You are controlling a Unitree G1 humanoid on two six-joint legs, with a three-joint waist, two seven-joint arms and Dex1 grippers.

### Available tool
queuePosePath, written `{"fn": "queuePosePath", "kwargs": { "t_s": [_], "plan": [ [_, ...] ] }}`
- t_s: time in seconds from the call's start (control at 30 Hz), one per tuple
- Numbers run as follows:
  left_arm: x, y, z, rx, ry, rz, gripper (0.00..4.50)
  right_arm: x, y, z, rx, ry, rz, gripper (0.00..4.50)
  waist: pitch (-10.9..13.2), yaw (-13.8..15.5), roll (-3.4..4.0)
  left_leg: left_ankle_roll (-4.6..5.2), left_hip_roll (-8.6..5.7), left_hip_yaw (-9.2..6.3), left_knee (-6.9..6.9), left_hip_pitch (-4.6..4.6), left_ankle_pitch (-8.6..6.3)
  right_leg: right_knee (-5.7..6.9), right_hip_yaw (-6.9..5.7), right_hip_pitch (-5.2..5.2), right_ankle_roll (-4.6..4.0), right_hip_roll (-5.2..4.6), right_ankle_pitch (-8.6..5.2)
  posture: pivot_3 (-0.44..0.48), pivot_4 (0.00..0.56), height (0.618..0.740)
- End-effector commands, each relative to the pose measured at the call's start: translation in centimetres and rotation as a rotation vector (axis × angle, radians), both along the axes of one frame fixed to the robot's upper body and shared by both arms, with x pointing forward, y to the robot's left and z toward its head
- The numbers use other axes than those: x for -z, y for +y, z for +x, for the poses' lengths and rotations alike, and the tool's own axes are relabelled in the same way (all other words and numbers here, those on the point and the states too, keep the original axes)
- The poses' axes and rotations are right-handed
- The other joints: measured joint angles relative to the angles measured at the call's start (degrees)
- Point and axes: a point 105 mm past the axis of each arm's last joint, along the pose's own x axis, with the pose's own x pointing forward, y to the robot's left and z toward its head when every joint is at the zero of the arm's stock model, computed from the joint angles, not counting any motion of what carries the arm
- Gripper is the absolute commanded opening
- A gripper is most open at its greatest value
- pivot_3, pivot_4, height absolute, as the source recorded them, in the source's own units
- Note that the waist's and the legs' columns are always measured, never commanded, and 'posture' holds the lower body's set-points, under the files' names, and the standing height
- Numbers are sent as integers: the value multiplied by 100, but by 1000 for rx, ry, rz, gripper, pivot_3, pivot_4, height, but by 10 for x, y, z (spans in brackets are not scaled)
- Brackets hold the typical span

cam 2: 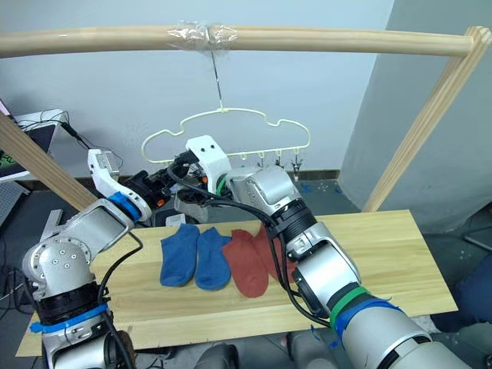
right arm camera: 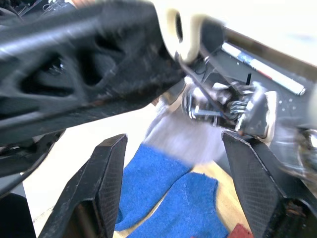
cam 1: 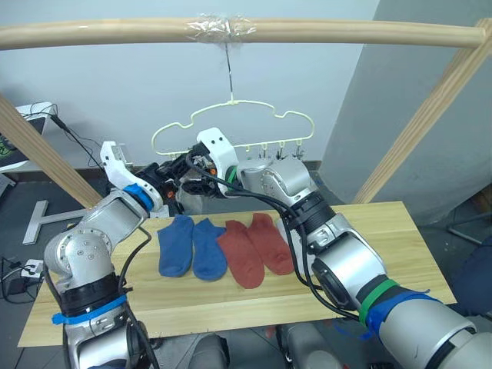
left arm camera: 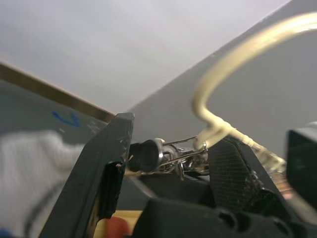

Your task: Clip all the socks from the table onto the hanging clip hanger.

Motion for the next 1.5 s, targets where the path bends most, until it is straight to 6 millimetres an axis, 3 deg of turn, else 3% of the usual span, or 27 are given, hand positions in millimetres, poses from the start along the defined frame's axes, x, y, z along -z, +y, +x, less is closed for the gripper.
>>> {"fn": "queuePosePath", "kwargs": {
  "t_s": [0.03, 0.33, 0.5, 0.83, 1.23, 1.5],
  "plan": [
    [-13, 5, -5, -66, -113, 125, 2713, -2, 20, -31, -126, 2, 47, 3162, -1, 1, 0, 0, 0, 1, -1, 1, 0, 0, 0, 0, 0, 0, 0, -171, 145, 740],
    [-8, 7, -7, -150, -209, 289, 2713, 25, -29, -32, -105, -1, 3, 3162, -2, 23, -2, 1, -5, -2, 4, 2, 1, 8, 4, 1, -1, 10, 1, -173, 147, 740],
    [-5, 8, -13, -158, -220, 352, 2713, 17, -70, -33, -84, -94, 53, 3162, -3, 4, -3, 2, -5, -1, 5, 2, 0, 6, 9, 3, -1, 15, 1, -179, 150, 740],
    [-7, 8, -33, -207, -295, 520, 2713, -2, -129, -48, -94, -257, 149, 3162, -3, 1, -3, 3, 7, 11, -5, 34, 0, 8, 27, 18, -3, 39, 2, -189, 150, 740],
    [-3, 7, -47, -233, -346, 552, 2713, -26, -159, -70, -94, -393, 272, 3162, -4, 4, -5, 3, 7, 22, -4, 39, 0, 7, 30, 21, -4, 42, 2, -199, 147, 740],
    [10, -14, -36, -180, -299, 498, 2713, -35, -169, -72, -85, -402, 274, 3162, -4, 0, -6, 3, 5, 22, -2, 39, 0, 7, 30, 22, -5, 43, 4, -218, 142, 740]
  ]
}}
